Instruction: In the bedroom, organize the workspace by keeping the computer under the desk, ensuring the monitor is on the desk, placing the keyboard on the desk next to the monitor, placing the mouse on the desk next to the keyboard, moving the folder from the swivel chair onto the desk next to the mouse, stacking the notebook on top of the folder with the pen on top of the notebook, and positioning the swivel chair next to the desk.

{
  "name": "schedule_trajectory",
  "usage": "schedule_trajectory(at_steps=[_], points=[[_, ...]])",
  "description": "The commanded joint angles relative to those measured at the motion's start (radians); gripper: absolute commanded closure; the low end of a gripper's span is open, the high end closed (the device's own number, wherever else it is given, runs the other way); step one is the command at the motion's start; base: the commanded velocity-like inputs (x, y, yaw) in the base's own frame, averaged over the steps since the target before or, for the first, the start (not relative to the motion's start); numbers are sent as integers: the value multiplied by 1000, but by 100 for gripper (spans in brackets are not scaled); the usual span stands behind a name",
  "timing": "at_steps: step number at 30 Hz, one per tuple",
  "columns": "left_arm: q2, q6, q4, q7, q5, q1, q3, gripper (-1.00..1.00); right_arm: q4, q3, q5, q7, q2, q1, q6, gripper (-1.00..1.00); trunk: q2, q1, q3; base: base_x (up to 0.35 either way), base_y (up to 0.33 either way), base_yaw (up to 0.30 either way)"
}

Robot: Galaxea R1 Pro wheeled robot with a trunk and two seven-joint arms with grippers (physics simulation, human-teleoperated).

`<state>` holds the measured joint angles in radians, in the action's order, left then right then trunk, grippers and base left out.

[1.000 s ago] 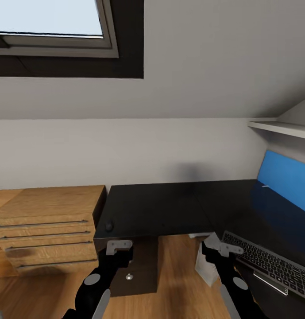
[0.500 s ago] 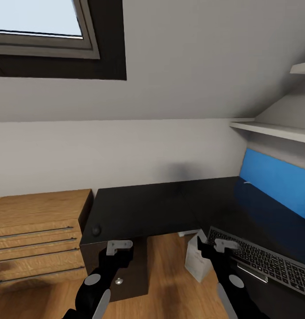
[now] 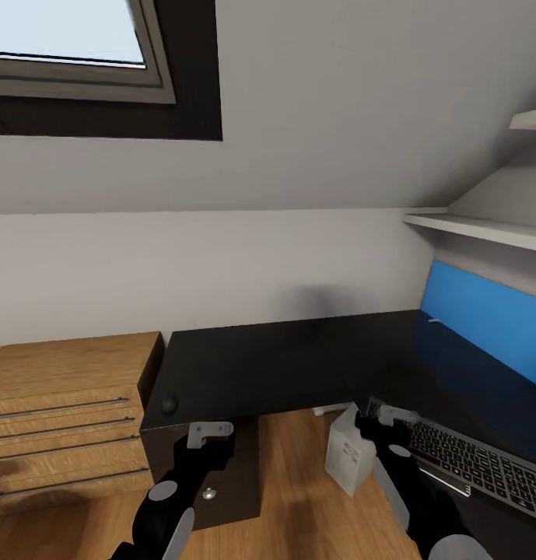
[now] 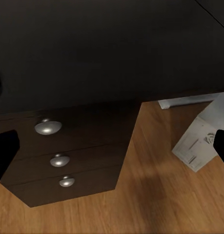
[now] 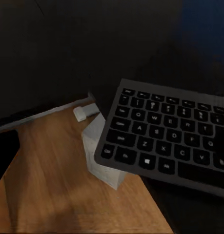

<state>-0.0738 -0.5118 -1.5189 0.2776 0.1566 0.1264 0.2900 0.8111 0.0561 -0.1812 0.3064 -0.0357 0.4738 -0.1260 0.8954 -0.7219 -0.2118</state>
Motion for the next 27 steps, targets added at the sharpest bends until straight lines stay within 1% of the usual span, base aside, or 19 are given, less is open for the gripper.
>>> schedule_trajectory(at_steps=[1, 2, 3, 4, 5, 7, 8, 9, 12, 15, 16, 17, 18, 19, 24, 27], points=[[0, -4, -1, 9, 11, 1, 1, -100, -29, -2, -9, 12, -3, 19, 1, -100, 1, 0, -2, 0, 0, 0], [0, -3, -1, 9, 11, 1, 1, -100, -72, -18, -10, 15, -5, 43, 17, -100, 1, 0, -2, 0, 0, 0], [0, -3, -1, 9, 11, 1, 1, -100, -88, -29, -12, 17, -6, 51, 27, -100, 1, 0, -2, 0, 0, 0], [0, -4, -1, 9, 11, 1, 1, -100, -117, -65, -24, 20, -6, 67, 51, -100, 1, 0, -2, 0, 0, 0], [0, -4, -1, 9, 11, 1, 2, -100, -126, -87, -31, 21, -6, 74, 60, -100, 1, 0, -2, 0, 0, 0], [0, -4, -1, 9, 11, 1, 2, -100, -126, -108, -37, 22, -6, 79, 70, -100, 1, 0, -2, 0, 0, 0], [0, -4, -1, 9, 11, 1, 2, -100, -122, -113, -39, 22, -6, 80, 73, -100, 1, 0, -2, 0, 0, 0], [0, -4, -1, 9, 11, 1, 2, -100, -95, -121, -42, 23, -4, 82, 77, -100, 1, 0, -2, 0, 0, 0], [0, -4, -1, 9, 11, 1, 1, -100, -37, -127, -45, 23, -3, 81, 76, -100, 1, 0, -2, 0, 0, 0], [0, -4, -1, 9, 11, 1, 1, -100, -12, -128, -46, 24, 1, 80, 74, -100, 1, 0, -2, 0, 0, 0], [0, -4, -1, 9, 11, 1, 1, -100, -2, -128, -45, 26, 12, 80, 75, -100, 1, 0, -2, 0, 0, 0], [0, -4, -1, 9, 11, 1, 1, -100, 2, -128, -45, 27, 15, 80, 75, -100, 1, 0, -2, 0, 0, 0], [0, -4, -1, 9, 11, 1, 1, -100, 18, -129, -45, 29, 35, 80, 75, -100, 1, 0, -2, 0, 0, 0], [0, -4, -1, 9, 11, 1, 1, -100, 22, -129, -45, 29, 40, 80, 75, -100, 1, 0, -2, 0, 0, 0], [0, -4, -1, 9, 11, 1, 1, -100, 31, -130, -44, 29, 47, 79, 75, -100, 1, 0, -2, 0, 0, 0], [0, -4, -1, 9, 11, 1, 1, -100, 32, -131, -44, 29, 47, 79, 76, -100, 1, 0, -2, 0, 0, -24]])
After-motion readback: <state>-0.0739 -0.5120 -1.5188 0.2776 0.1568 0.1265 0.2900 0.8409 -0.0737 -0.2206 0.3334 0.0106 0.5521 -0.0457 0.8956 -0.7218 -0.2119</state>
